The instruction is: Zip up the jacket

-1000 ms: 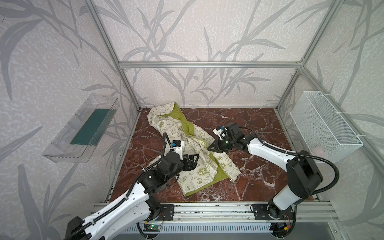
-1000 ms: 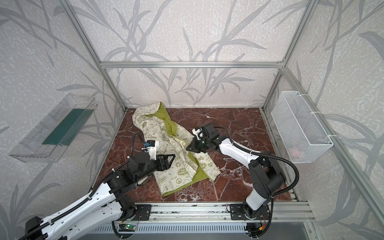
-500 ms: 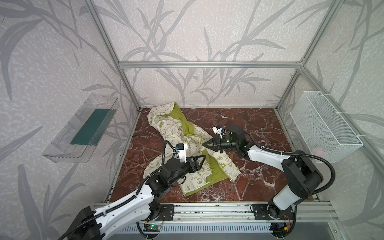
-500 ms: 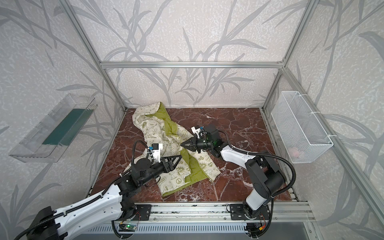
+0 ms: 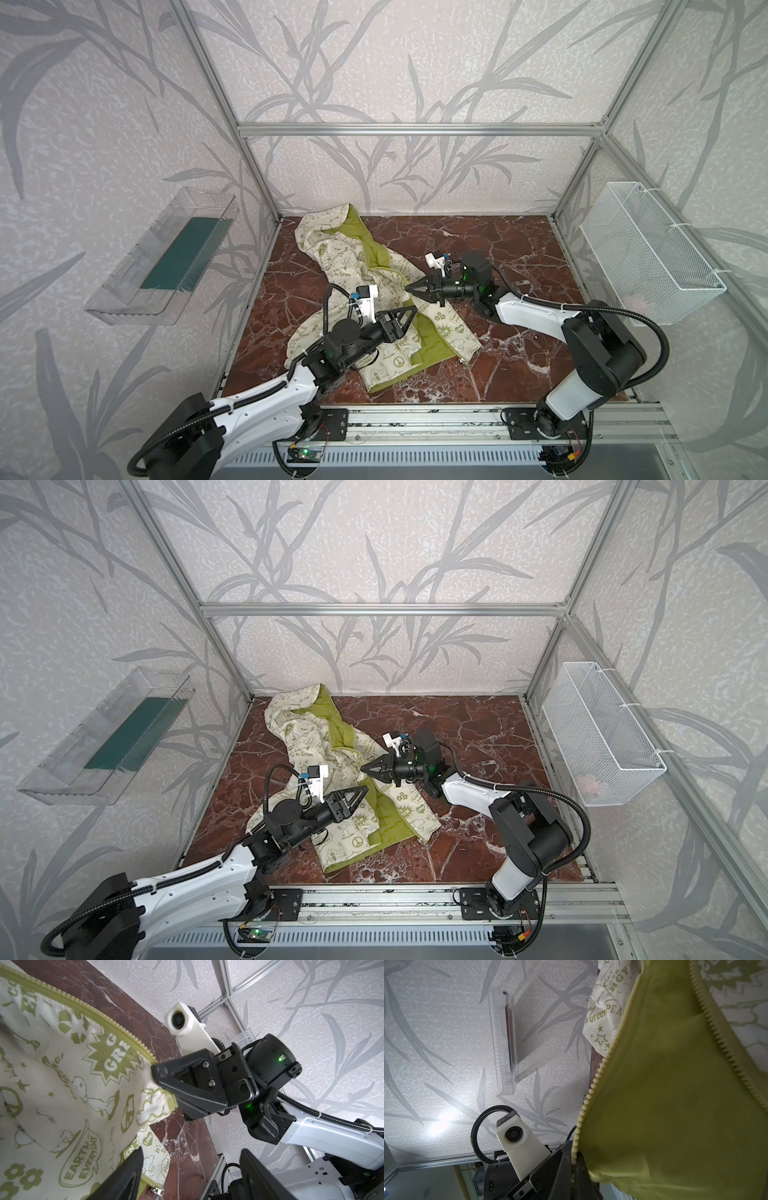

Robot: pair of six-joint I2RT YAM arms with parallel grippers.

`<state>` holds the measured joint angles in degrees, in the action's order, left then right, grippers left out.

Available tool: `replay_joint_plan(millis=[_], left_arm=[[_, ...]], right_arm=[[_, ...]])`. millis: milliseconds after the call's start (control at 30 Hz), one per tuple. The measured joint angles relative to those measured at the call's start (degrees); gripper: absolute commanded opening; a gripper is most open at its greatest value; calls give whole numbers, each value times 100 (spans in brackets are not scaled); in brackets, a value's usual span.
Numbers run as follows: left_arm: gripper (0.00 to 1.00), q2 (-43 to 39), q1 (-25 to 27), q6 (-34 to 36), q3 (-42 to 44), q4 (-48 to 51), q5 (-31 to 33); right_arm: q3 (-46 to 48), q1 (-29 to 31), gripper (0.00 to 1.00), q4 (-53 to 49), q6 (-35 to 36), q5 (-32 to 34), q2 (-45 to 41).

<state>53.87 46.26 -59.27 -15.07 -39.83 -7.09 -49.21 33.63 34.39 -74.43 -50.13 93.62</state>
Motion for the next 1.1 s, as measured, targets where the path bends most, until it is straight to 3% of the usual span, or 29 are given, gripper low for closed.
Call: replay_joint_plan(millis=[467,867,1100], left_arm=[[80,1436,-26,-616,105,-1880,-302],[79,2555,-31,-798,22,-3421,107],[78,2841,-44,-837,-76,-3709,304]], right_arm=[[302,0,0,782,-398,63,0],[505,0,0,1283,-638,214,-28],[796,0,0,1338,-695,317,-225]])
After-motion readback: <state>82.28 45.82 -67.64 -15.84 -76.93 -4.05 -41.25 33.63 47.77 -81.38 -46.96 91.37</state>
